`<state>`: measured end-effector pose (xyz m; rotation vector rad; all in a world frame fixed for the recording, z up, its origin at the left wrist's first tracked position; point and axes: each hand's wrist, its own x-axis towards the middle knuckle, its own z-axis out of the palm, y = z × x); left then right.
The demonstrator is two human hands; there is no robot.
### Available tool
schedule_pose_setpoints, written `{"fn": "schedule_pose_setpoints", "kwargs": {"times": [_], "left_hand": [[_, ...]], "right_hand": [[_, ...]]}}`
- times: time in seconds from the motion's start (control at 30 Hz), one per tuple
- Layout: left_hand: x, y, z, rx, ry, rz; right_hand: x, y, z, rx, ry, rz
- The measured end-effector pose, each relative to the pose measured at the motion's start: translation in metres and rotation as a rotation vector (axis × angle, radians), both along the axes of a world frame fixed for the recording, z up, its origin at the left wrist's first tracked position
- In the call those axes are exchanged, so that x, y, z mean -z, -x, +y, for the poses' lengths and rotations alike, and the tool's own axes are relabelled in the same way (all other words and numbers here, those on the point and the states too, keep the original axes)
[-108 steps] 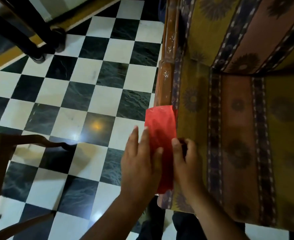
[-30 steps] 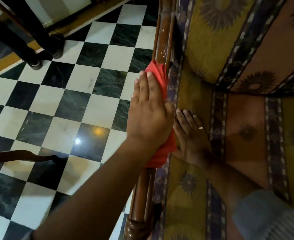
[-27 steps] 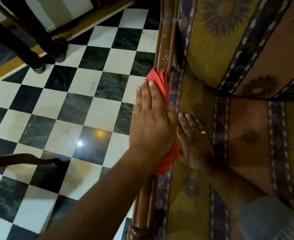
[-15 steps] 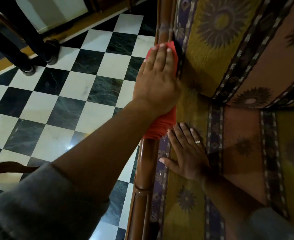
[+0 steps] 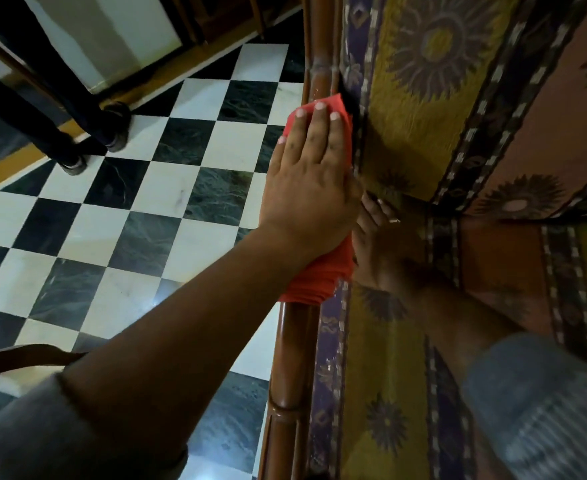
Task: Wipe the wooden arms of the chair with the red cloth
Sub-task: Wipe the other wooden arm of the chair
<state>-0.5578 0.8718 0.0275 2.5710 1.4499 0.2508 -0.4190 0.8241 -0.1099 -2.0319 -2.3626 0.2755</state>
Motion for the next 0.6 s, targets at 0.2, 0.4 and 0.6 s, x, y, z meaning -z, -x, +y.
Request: {"fn": "schedule_pose_setpoints", "kwargs": {"times": [0.2, 0.4, 0.6], "left_hand": [[-0.004, -0.012, 0.038, 0.007, 0.01, -0.015], [-0.012, -0.029, 0.066, -0.124, 0.098, -0.093], [-0.001, -0.019, 0.028, 0.032, -0.046, 0.058]], "right_hand": [[0.004, 0.002, 0.0, 0.031, -0.027, 0.037], [0.009, 0.001, 0.0, 0.04, -0.032, 0.016], [0.007, 0.003, -0.009, 0.078, -0.094, 0.036]]}}
